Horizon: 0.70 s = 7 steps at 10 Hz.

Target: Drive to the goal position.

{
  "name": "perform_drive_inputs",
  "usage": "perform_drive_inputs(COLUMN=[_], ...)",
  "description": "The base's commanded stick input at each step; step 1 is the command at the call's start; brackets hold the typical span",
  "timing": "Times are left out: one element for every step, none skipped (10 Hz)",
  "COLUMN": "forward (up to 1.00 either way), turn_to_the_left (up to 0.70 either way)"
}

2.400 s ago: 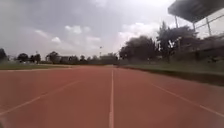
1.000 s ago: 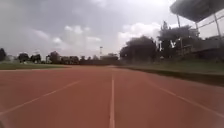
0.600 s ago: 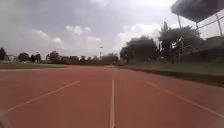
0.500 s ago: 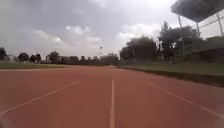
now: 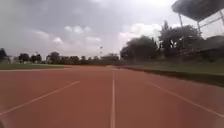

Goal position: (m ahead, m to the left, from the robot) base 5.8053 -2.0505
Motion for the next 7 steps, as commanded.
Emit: perform_drive_inputs(forward=[0.45,0.45,0.45,0.45,0.45,0.45,0.45], turn_to_the_left=[0.00,0.00,0.00,0.00,0.00,0.00,0.00])
